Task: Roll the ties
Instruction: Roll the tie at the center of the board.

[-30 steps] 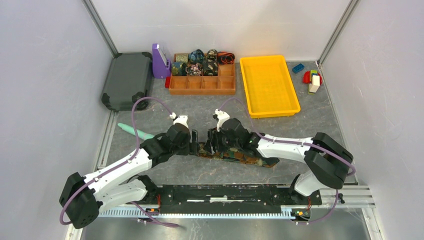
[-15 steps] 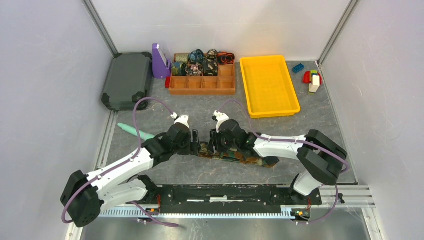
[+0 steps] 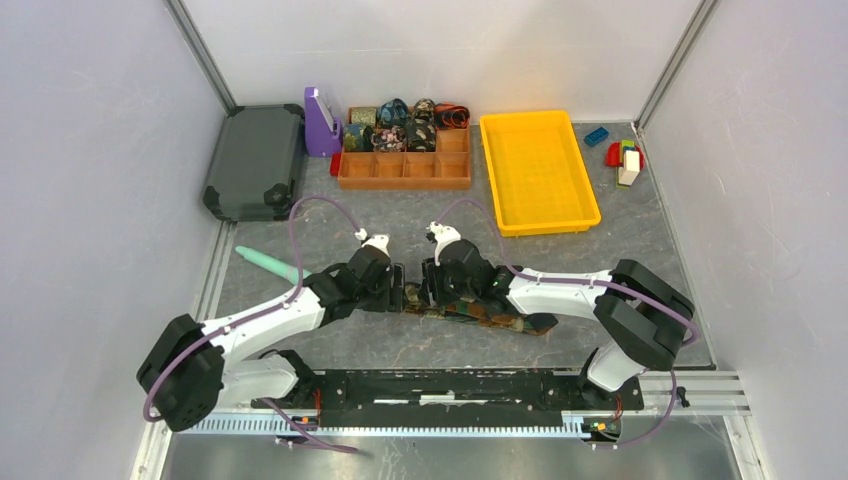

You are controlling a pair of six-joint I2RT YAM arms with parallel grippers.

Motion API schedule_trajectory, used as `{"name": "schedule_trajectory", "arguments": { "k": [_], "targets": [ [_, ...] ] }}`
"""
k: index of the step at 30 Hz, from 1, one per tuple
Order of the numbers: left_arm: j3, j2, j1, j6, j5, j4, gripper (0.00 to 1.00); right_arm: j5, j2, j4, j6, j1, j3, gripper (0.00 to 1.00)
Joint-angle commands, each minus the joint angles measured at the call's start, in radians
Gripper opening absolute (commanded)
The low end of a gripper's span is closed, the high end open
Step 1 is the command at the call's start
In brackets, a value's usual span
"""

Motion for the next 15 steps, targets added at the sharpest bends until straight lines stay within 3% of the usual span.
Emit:
{"name": "schedule_trajectory", "arguments": {
  "k": [1, 5, 15],
  "targets": [
    [-0.006, 0.049, 0.005, 0.049, 0.021, 0.066, 0.74, 0.035, -0.015, -0.026, -0.017, 0.004, 0.030, 0.45],
    [-0.007, 0.066, 0.005, 0.044, 0.029, 0.081, 0.74, 0.042, -0.030, -0.038, -0.019, 0.004, 0.052, 0.55],
    [-0.006, 0.079, 0.005, 0.042, 0.029, 0.086, 0.73, 0.049, 0.001, -0.026, -0.016, 0.003, 0.056, 0.51]
  ]
}}
